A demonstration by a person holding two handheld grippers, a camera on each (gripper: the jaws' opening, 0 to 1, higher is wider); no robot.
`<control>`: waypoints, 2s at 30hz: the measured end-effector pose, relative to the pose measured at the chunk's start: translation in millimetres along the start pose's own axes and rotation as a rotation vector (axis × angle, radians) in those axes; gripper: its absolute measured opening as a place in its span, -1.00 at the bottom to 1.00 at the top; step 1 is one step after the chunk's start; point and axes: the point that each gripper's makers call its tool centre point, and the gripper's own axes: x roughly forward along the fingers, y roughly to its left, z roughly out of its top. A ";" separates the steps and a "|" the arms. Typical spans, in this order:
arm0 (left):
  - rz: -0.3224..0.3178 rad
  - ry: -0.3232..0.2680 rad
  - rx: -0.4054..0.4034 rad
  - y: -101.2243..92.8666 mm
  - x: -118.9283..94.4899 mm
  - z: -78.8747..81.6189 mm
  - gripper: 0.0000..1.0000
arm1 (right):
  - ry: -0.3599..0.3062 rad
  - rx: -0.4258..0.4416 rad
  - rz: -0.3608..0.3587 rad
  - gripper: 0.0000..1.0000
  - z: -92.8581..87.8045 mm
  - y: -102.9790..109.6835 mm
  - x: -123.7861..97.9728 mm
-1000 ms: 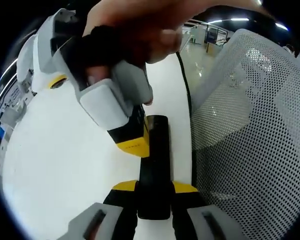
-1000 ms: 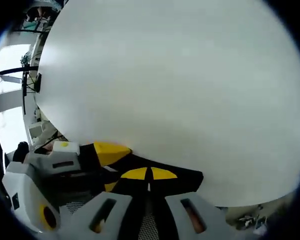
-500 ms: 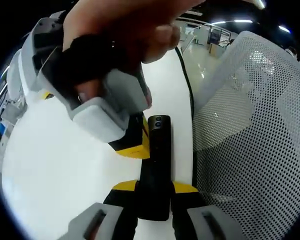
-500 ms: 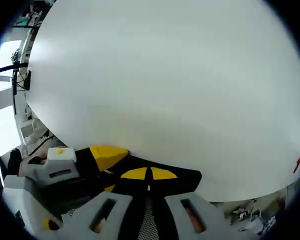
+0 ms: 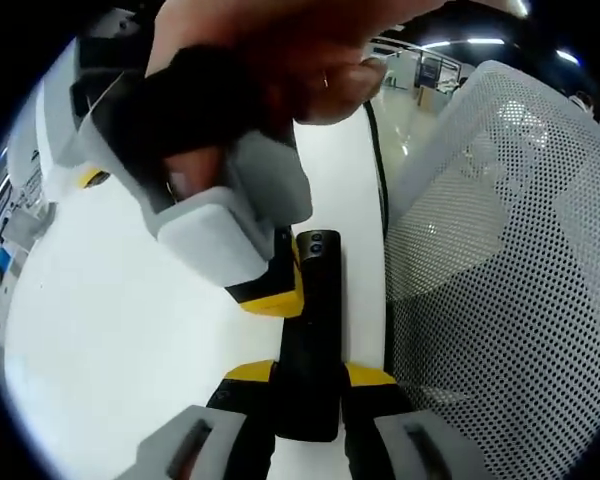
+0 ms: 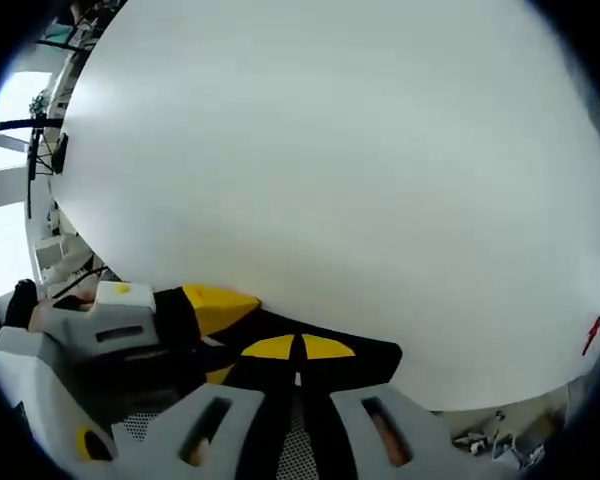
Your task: Press the specified remote control buttons in sequence, fully releasing each button before pressing the next.
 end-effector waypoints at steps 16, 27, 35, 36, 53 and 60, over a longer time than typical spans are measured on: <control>0.004 0.004 0.002 1.1 0.2 0.6 -0.51 | -0.122 0.004 0.082 -1.00 1.9 -5.1 -15.2; 0.001 0.007 0.005 1.2 -0.2 0.3 -0.51 | -0.441 -0.017 0.113 -1.00 -1.7 -3.0 -16.1; 0.012 0.019 0.026 2.4 -0.6 -0.5 -0.51 | -0.523 0.016 0.142 -1.00 1.7 3.8 -21.2; 0.012 0.019 0.024 2.3 -0.6 -0.3 -0.51 | -0.506 0.011 0.142 -1.00 -0.8 4.6 -17.7; 0.007 0.000 0.000 3.9 -0.3 -0.4 -0.51 | -0.460 -0.004 0.145 -1.00 -4.9 6.7 -8.8; 0.007 -0.005 -0.004 4.2 -0.3 -0.3 -0.51 | -0.450 -0.004 0.148 -1.00 -4.9 7.2 -7.1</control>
